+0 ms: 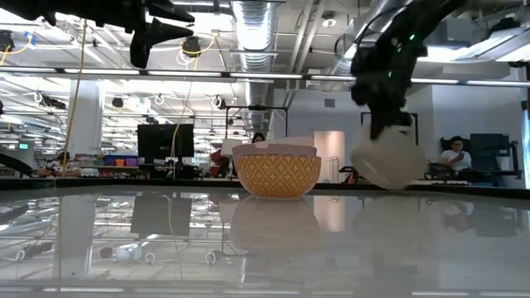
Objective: Nest bowls inside each other
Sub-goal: Stack the gray bowl on top of the light orange bowl
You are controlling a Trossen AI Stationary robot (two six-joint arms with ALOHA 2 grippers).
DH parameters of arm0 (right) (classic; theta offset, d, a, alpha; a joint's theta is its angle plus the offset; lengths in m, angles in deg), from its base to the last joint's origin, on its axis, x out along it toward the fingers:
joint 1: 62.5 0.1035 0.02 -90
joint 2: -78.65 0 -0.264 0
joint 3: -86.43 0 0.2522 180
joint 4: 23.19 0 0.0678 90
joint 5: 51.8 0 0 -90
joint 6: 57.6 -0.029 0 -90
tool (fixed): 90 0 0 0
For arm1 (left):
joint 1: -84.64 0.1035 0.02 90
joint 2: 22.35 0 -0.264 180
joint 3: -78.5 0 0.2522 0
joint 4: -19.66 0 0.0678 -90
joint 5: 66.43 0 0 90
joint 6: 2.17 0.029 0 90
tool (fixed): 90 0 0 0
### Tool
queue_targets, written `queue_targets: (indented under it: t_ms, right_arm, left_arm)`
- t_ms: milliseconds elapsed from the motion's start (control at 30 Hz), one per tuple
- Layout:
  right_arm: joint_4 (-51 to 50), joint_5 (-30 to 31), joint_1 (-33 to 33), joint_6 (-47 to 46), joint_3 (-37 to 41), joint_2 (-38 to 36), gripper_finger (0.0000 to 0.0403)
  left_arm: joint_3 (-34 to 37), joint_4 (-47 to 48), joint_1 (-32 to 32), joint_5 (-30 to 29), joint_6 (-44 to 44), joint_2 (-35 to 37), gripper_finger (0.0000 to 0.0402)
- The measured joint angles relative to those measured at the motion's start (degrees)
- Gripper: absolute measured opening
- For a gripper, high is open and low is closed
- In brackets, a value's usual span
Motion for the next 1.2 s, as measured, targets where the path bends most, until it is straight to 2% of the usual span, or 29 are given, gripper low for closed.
queue_targets:
  t_ms: [133, 333, 467, 700, 833, 967, 1200]
  right_arm:
    - [10.24, -6.01, 1.67, -2.0, -0.21, -8.09, 0.0031]
    - [25.36, -5.72, 7.14, -6.49, -0.18, -13.42, 0.0031]
    - [31.31, -5.5, 11.58, -8.33, -0.2, -11.43, 0.0031]
    - [37.81, -1.34, 17.34, -7.35, -0.22, -2.2, 0.0031]
    - [35.7, 2.14, 18.08, -3.21, -3.87, 3.73, 0.0031]
    - [30.65, 4.83, 18.43, 2.14, -10.82, 9.3, 0.0031]
    - [12.01, 5.89, 19.99, 11.88, -28.67, 20.45, 0.0031]
  left_arm:
    - [0.0, 0.01, 0.04, -1.72, 0.32, 0.0, 0.01]
    - [0.0, -0.01, 0.04, -3.53, 1.02, 0.0, 0.01]
    - [0.0, -0.01, 0.04, -3.9, 1.04, 0.0, 0.01]
    - [0.0, -0.01, 0.04, -3.88, 0.47, 0.0, 0.01]
    - [0.0, -0.01, 0.02, -3.57, -0.01, 0.0, 0.01]
    - [0.0, 0.01, 0.02, -3.02, -0.5, 0.0, 0.01]
    - [0.0, 0.07, 0.0, -2.44, -1.49, 0.0, 0.01]
